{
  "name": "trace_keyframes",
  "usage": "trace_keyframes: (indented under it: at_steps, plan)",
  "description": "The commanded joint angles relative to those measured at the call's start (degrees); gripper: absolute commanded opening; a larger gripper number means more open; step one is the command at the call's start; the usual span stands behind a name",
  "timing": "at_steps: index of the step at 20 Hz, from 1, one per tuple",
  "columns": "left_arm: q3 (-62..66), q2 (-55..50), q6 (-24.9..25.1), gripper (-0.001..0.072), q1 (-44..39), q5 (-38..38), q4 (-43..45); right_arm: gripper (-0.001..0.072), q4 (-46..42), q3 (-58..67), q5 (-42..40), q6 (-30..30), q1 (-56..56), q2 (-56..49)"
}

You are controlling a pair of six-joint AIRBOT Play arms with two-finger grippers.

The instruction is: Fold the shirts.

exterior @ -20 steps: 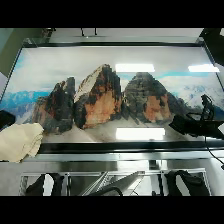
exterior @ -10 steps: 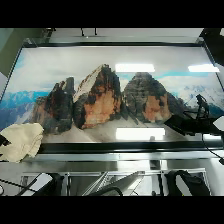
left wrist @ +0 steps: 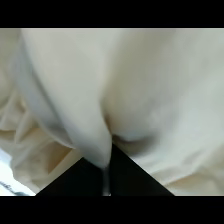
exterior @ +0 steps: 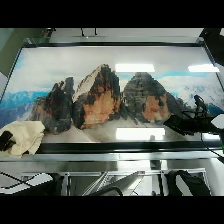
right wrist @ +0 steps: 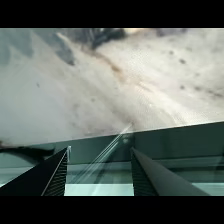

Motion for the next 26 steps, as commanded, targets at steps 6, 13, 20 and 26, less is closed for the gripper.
trace_keyframes:
  at_steps: [6,13,20,26]
  plan:
    - [9.01,17.42,12.83,0.0013,-40.19,-10.12,-52.85,0.0433,0.85,0.0,0.0,-7.98,0.04,-0.04]
    - [12.2,21.38,5.29,0.0014,-78.84,-0.55,-32.65,0.0436,0.85,0.0,0.04,-9.35,0.04,-0.04]
    - [13.49,8.79,3.76,0.0689,-87.12,2.64,-29.27,0.0442,0.31,0.0,0.04,-9.31,-0.07,-0.07]
    - [8.41,5.97,3.39,0.0689,-75.03,-12.33,-29.33,0.0442,-6.95,0.22,-0.57,-6.34,-7.54,-3.78]
